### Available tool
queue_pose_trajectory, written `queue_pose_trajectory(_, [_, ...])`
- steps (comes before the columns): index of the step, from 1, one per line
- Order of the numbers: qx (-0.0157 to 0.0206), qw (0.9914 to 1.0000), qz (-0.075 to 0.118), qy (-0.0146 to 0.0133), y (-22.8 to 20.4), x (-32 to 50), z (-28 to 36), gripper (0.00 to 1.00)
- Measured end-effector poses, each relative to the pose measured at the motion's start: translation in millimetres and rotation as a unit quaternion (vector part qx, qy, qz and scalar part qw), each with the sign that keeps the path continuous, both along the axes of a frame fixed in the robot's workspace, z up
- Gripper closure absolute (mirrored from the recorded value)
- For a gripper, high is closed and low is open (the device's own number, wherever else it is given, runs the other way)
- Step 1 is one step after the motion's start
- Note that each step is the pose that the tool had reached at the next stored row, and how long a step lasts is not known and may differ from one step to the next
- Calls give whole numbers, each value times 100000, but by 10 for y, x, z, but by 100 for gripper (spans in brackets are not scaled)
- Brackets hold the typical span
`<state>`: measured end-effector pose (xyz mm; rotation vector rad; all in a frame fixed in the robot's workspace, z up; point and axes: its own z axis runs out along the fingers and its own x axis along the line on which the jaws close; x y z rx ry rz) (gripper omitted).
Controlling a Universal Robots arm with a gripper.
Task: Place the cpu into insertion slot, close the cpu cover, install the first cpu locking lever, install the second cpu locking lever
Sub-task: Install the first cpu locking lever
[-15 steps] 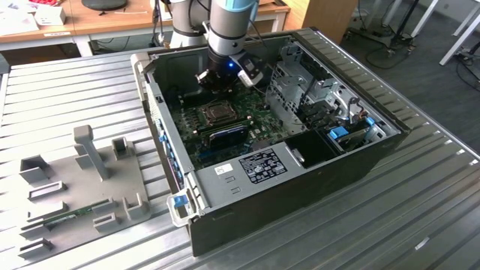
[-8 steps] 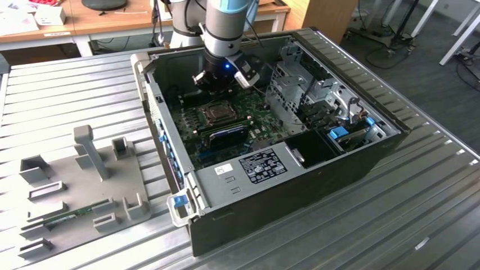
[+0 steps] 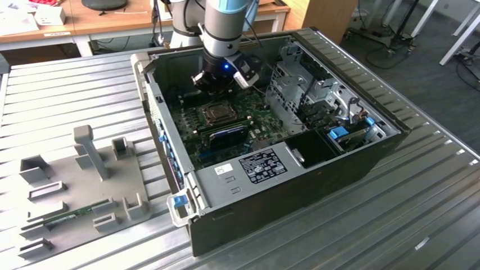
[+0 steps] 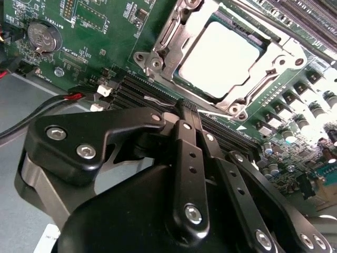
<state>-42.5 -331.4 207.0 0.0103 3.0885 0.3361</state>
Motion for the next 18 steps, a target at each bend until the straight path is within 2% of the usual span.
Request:
queue_pose_trajectory(5, [8, 100000, -1, -3, 2, 0, 41, 90])
queue_pose_trajectory(18, [68, 100000, 3, -16, 14, 0, 82, 90])
